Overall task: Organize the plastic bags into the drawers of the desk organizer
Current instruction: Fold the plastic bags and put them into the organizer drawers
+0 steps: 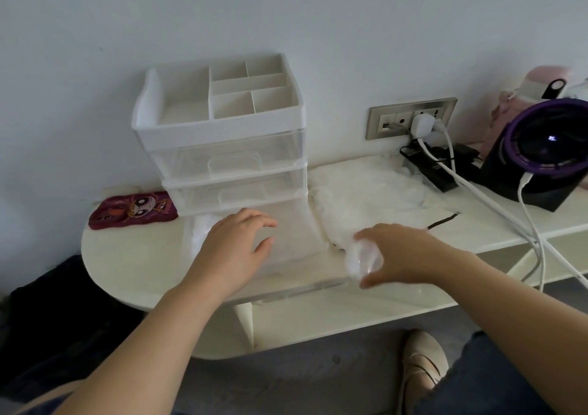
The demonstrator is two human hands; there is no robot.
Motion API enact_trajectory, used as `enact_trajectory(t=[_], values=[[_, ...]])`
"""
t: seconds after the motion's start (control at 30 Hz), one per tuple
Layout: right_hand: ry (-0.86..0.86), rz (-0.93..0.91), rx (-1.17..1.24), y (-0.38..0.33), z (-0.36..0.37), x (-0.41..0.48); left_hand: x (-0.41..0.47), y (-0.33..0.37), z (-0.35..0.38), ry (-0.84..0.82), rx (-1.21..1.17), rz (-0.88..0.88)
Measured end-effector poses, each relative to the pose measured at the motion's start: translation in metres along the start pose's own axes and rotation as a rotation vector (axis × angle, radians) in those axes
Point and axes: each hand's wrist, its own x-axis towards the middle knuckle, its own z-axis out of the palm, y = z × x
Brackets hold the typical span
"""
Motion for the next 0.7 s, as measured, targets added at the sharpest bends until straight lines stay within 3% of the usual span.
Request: enact_trajectory(t=[0.1, 0.53, 0.7], values=[[-0.124, -0.039, -0.071, -0.006, 0.007, -0.006, 0.001, -0.001, 0.000, -0.007, 0.006, 0.007], [-0.163, -0.053, -0.084, -0.010, -0.014, -0.007, 0.001, 0.001, 0.005, -0.040, 0.009, 0.006], [-0.222, -0.010, 0.084, -0.013, -0.027, -0.012, 0.000, 0.004, 0.001, -0.040, 0.003, -0.005]])
